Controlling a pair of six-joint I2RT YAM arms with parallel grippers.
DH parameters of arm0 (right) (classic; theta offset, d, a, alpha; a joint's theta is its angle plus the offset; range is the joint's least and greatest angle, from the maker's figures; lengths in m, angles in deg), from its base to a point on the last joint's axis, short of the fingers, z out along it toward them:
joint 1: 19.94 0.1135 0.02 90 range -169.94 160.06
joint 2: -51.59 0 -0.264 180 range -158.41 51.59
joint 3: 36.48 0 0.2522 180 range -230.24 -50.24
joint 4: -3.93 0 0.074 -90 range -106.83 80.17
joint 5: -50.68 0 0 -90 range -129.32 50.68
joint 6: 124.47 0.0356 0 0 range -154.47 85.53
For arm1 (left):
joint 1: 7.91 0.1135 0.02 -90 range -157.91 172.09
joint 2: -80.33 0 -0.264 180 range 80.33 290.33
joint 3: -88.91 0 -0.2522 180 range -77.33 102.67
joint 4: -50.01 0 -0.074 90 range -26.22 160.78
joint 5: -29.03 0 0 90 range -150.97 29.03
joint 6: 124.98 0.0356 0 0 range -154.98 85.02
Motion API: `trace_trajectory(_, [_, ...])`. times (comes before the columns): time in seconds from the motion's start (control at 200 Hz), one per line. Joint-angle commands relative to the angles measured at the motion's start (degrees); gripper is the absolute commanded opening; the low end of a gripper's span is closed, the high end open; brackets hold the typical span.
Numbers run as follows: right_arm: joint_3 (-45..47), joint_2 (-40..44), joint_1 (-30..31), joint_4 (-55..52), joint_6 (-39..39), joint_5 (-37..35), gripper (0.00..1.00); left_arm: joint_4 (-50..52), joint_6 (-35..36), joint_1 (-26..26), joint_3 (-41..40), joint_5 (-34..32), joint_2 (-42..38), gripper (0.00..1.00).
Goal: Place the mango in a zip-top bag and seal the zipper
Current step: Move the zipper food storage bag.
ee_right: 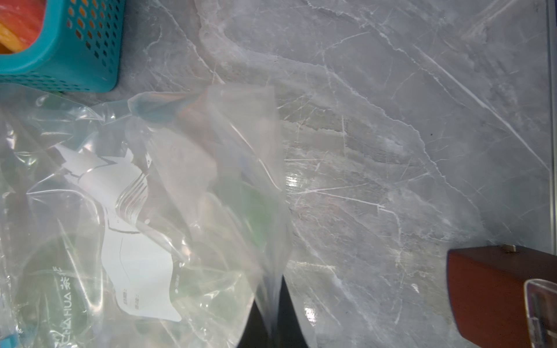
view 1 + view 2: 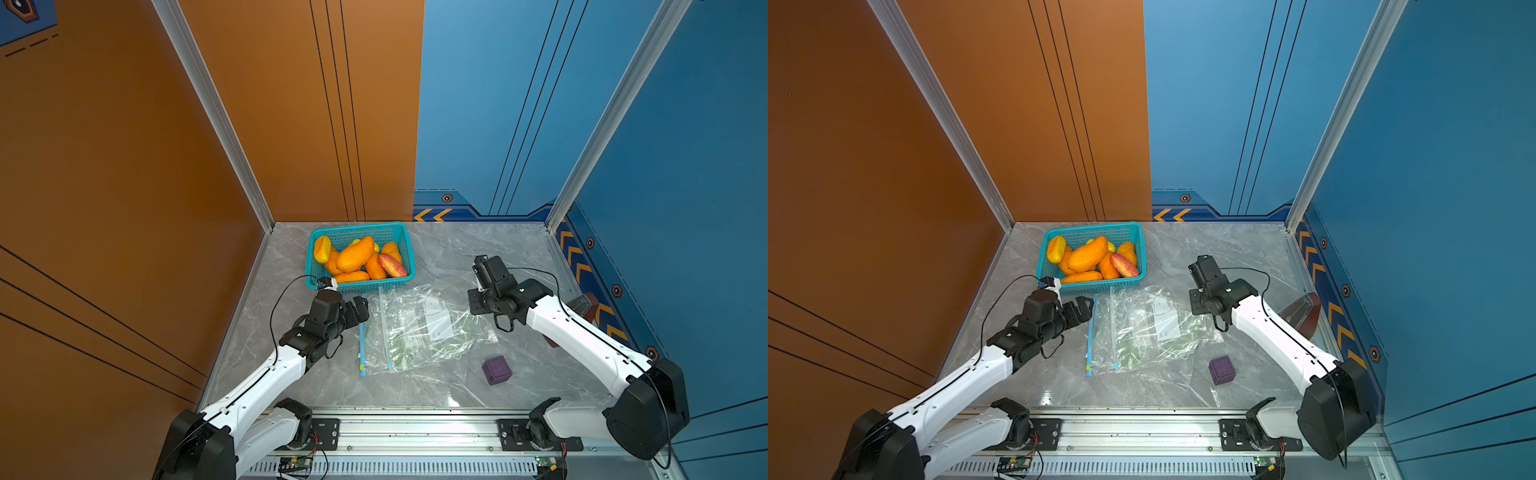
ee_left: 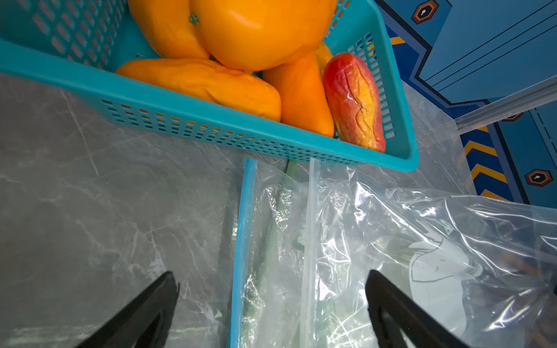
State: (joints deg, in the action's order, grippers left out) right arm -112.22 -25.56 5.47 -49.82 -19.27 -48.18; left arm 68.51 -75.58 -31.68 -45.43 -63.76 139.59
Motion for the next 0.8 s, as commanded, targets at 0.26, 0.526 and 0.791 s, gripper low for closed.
trace_trajectory(0.26, [-4.37,-13.04,-8.31,-0.59,-8.04,-0.68,0.25,0.66,-1.9,-4.19,3.08,4.25,6.53,0.76])
trace_trajectory(0.526, [-8.8,-12.27,-8.62,-1.82,-4.22,-1.98,0.55,-1.52,-2.51,-5.84,2.15,6.49,9.66,0.5])
trace_trajectory(0.791, [-11.5,-8.9,-5.98,-6.01,-1.28,-2.86,0.6,-6.58,-3.47,-5.85,1.79,13.29,17.09,0.39])
